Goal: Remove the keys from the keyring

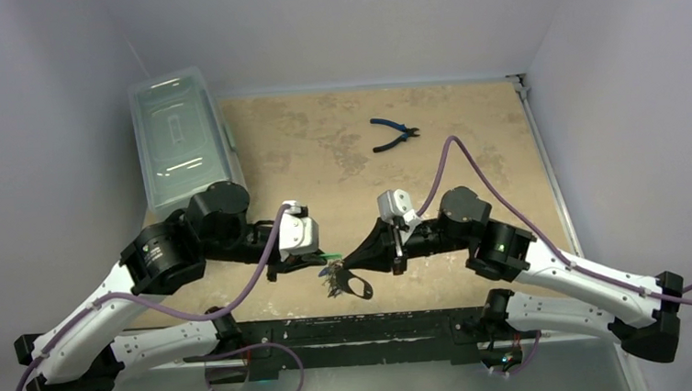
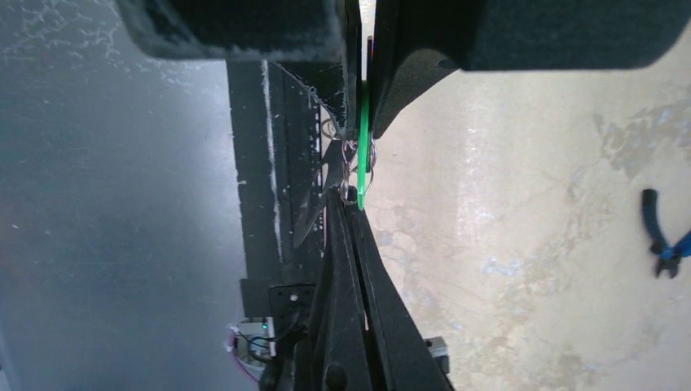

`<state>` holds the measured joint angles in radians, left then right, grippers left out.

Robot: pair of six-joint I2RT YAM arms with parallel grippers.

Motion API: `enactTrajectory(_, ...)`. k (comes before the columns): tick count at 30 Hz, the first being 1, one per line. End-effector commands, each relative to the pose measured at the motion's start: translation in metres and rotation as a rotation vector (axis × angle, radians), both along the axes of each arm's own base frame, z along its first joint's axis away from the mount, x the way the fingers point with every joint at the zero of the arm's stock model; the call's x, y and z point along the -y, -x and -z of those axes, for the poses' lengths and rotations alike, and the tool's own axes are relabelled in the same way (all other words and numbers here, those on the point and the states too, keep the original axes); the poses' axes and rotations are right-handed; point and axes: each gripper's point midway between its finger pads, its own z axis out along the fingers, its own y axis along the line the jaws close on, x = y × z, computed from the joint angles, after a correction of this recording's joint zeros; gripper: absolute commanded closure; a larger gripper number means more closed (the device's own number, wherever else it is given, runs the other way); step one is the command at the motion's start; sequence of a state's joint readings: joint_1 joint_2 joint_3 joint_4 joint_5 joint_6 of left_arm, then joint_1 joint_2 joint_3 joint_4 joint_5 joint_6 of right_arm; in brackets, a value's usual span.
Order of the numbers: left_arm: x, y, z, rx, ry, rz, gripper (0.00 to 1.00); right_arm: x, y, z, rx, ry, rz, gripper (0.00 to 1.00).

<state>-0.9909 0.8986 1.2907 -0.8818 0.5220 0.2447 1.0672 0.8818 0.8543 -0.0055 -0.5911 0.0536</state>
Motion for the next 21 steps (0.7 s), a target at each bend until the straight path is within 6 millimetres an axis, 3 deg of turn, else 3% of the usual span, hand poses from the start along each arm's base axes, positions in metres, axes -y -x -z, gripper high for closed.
enactTrajectory(1, -0.006, -0.021, -0.045, 0.121, 0.125, -0.13, 1.0, 0.006, -0.011, -0.019, -0.021, -0.05, 0.107, 1.0)
enactTrajectory(12, -0.014, -0.043, -0.022, 0.139, 0.072, -0.26, 1.0, 0.021, -0.04, -0.04, -0.104, -0.141, 0.329, 1.0)
enactTrajectory(21, -0.011, -0.048, -0.013, 0.132, 0.093, -0.292, 1.0, 0.025, -0.04, -0.047, -0.125, -0.194, 0.342, 1.0)
